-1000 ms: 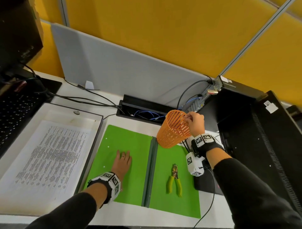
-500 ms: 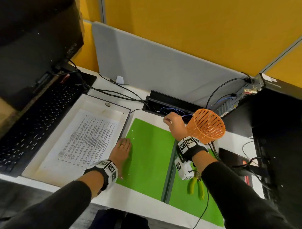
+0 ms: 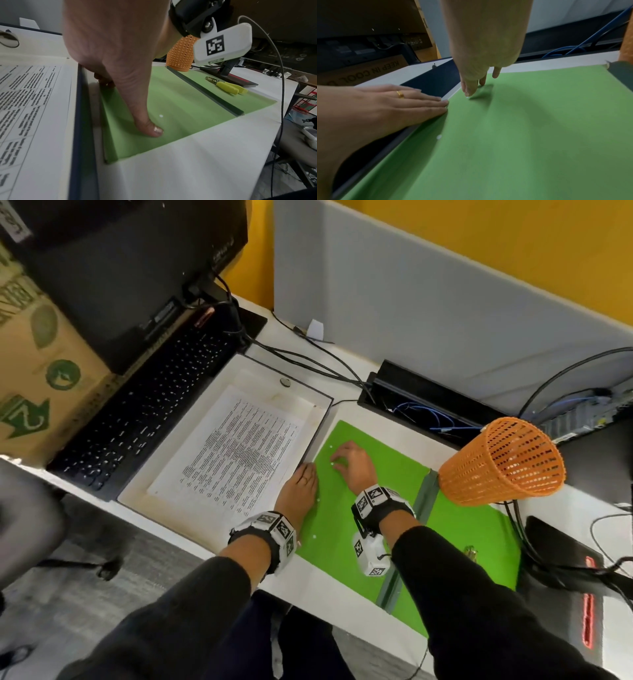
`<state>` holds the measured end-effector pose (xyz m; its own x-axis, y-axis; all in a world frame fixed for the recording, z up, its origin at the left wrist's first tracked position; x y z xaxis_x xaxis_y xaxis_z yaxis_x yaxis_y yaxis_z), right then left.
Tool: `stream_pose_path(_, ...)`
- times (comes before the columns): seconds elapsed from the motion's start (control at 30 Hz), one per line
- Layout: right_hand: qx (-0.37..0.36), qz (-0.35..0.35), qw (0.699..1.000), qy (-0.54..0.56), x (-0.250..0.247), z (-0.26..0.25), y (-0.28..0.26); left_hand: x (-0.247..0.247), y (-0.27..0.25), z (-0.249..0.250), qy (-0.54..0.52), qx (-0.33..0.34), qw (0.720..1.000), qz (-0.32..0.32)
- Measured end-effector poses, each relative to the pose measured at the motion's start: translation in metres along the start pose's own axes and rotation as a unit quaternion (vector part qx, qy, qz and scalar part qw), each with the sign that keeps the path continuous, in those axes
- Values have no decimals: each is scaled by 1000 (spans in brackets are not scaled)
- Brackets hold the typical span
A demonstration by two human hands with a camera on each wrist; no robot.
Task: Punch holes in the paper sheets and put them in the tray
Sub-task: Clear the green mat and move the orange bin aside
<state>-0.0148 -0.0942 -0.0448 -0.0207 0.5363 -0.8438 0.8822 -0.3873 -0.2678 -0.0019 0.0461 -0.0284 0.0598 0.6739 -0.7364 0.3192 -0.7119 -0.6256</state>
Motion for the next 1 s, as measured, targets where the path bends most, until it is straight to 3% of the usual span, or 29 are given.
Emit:
stream_pose_path(0.63, 10, 72, 997, 15, 24, 4, 11, 2, 1, 1, -5, 18, 1000, 9)
stream_pose_path(0.8, 5, 27, 993, -115, 24, -5, 6, 1, 1, 0, -1, 16, 1000, 13)
stream_pose_path(1.0, 42, 10, 992, -120, 24, 3, 8, 1, -1, 0, 11, 17, 1000, 16)
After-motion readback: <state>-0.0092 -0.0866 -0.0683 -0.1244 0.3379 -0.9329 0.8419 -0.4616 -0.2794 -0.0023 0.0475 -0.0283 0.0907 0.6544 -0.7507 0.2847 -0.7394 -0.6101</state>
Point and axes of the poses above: each hand's wrist, its own y-axis towards the middle knuckle, its own x-axis out of the palm, z = x × y, the point moved 4 cm from there along y, towards the middle knuckle, and after that the axes turned 6 degrees about -z, right-handed, at the moved point
